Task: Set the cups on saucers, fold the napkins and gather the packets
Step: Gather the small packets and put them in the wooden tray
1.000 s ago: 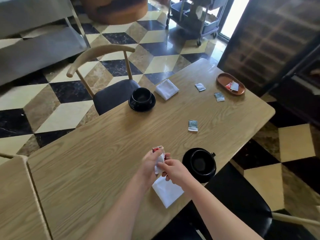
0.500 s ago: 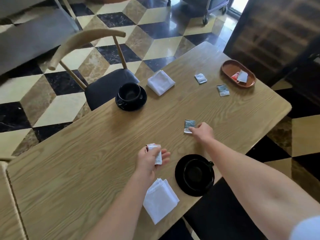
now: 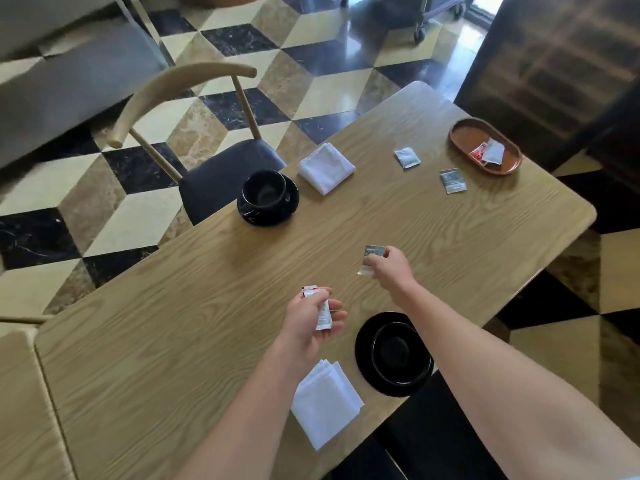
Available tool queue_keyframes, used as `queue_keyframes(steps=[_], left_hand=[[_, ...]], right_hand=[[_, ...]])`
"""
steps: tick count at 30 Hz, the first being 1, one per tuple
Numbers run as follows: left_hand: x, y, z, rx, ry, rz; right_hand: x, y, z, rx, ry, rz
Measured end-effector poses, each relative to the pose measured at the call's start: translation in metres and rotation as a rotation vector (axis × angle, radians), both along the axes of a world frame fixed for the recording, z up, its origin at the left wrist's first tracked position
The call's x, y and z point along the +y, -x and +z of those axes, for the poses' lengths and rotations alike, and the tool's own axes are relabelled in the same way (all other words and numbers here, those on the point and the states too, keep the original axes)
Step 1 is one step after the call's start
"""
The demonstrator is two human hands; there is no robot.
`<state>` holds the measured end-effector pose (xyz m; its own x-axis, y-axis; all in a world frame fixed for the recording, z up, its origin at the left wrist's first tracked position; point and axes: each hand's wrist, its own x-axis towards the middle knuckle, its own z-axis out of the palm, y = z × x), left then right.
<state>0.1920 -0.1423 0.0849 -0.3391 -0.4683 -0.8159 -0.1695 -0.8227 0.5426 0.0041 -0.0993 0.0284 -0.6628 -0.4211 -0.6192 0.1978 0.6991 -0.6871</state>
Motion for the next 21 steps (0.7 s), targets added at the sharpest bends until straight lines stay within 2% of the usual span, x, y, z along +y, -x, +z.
queue_keyframes(steps=[5,8,12,17,21], left_hand=[[0.022,-0.001,0.031,0.076,0.046,-0.080],[0.049,-0.010,0.063,0.215,0.025,-0.167],[0.110,-0.039,0.093,0.304,-0.107,-0.364],[0.200,-0.065,0.103,0.284,-0.042,-0.612],[0.265,-0.078,0.106,0.305,-0.038,-0.700]], right_hand=[[0.060,-0.058,0.066,-0.109,0.291,-0.167],[0.111,-0.100,0.104,-0.158,0.411,-0.263],[0.199,-0.155,0.141,-0.105,0.392,-0.370],[0.314,-0.202,0.172,0.030,0.346,-0.491],[0.392,-0.233,0.192,0.058,0.324,-0.577]])
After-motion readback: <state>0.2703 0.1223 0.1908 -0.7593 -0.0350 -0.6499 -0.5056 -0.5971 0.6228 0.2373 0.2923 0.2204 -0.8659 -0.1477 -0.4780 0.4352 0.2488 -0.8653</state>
